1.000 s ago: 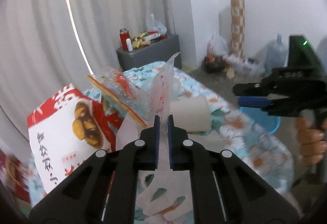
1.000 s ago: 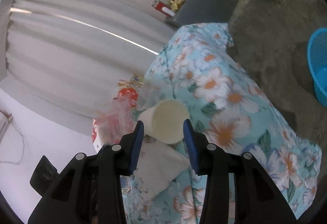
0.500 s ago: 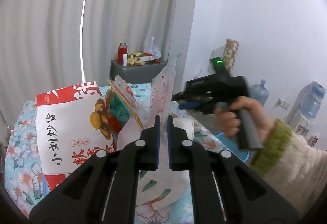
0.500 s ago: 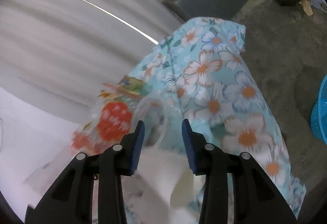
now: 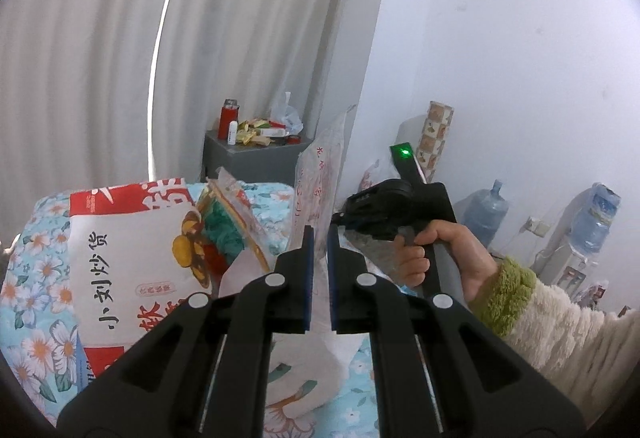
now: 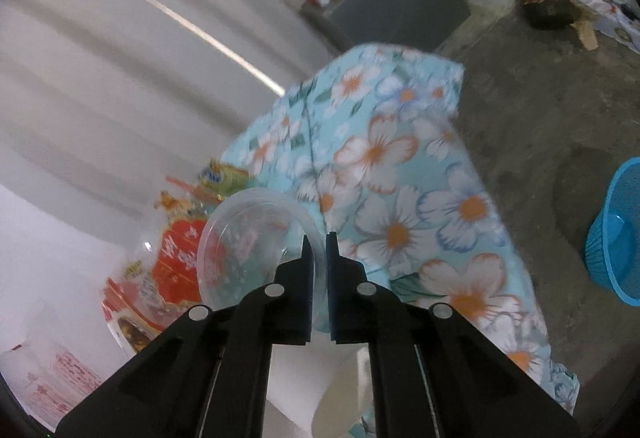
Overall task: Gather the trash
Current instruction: 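Carry both held items over the blue basket and open both tools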
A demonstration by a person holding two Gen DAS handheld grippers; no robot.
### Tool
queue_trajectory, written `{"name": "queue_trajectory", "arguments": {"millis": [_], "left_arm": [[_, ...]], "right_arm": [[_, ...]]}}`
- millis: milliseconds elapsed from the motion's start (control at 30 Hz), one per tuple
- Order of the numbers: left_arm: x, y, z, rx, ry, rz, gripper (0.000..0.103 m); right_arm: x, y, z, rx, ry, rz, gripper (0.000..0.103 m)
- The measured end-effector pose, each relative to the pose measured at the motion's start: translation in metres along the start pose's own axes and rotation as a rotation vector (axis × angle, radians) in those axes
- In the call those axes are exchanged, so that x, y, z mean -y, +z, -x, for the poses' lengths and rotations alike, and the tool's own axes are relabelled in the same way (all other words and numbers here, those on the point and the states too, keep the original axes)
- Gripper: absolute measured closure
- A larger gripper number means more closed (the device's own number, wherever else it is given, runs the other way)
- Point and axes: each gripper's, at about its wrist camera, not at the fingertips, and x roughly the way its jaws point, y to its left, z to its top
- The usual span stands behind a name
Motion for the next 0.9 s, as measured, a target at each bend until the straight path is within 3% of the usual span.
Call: {"name": "queue_trajectory", "arguments": {"millis": [333,500,700,900], "left_arm": [[0.023,0.010,0.004,0.018,-0.054,-0.039,0.099],[0.050,0.015,-0.010,-0.009,-0.113,-0.054,0.099],[0.094,0.020,-0.055,-0.114,-0.240,-0.041,0.099],[0.143,0.024,-0.147,-0.329,-0.418,0.052,0.099]], "right_arm": [[0.039,-0.034,0.104,0.218,0.137,-0.111,0.097],[0.070,-0.062,0.147,0.275,0.122,-0.157,0.097],[0.126,-0.091,0.192,0.347,0.043,-0.250,0.097],[0.202,-0.116,0.231,0.433,-0.105,-0.380,0.097]]}}
